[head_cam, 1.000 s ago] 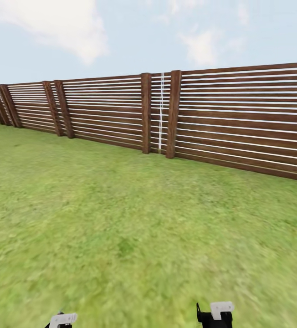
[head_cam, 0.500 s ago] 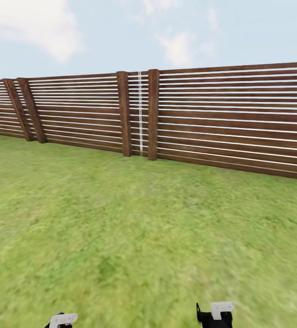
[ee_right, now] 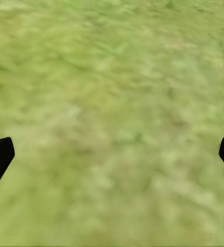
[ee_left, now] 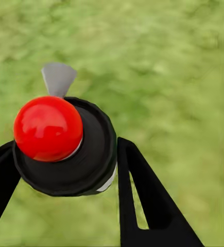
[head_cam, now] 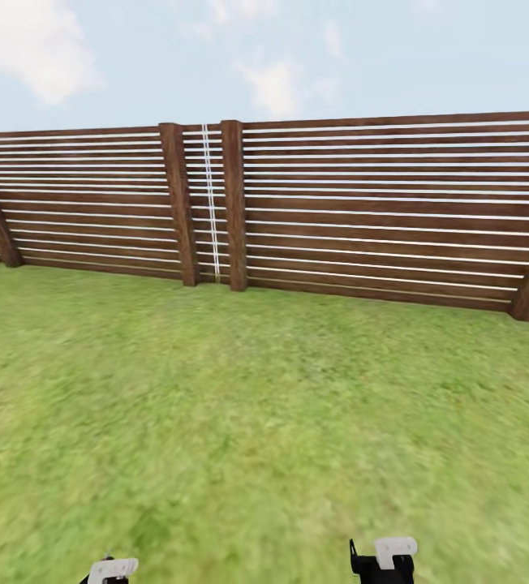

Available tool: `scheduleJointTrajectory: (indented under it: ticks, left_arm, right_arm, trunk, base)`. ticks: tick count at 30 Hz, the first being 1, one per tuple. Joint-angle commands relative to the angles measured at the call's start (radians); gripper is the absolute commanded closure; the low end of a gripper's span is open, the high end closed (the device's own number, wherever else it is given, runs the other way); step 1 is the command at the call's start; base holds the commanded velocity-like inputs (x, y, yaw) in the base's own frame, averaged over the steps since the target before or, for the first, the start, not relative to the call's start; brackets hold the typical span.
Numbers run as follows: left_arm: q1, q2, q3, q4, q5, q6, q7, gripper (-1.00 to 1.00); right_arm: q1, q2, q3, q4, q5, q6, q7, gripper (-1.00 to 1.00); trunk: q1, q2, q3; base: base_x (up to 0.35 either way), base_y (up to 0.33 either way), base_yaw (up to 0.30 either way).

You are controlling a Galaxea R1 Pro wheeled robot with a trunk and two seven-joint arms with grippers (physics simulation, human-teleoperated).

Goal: Pick up the pesticide atomizer in the garden and spray insectifuge to fully cover both potted plants in the garden.

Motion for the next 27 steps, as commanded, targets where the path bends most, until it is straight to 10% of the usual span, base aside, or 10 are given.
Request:
scheduleJointTrajectory:
  ticks: [1,27]
  left_arm:
    - [0.0,0.0,-0.007,0.0,0.01,-0.003,-0.003,1.0]
    - [-0.001,-0.001,-0.007,0.0,0.01,-0.003,-0.003,1.0]
  right_arm:
    - [-0.001,0.0,-0.002,0.001,0.011,-0.001,-0.008,-1.0]
    - [-0.001,0.001,-0.002,0.001,0.011,-0.001,-0.008,-1.0]
  trunk:
    - [0.0,0.0,-0.001]
    - [0.0,0.0,-0.001]
  base:
    - [0.34,0.0,-0.265]
    - [0.34,0.0,-0.265]
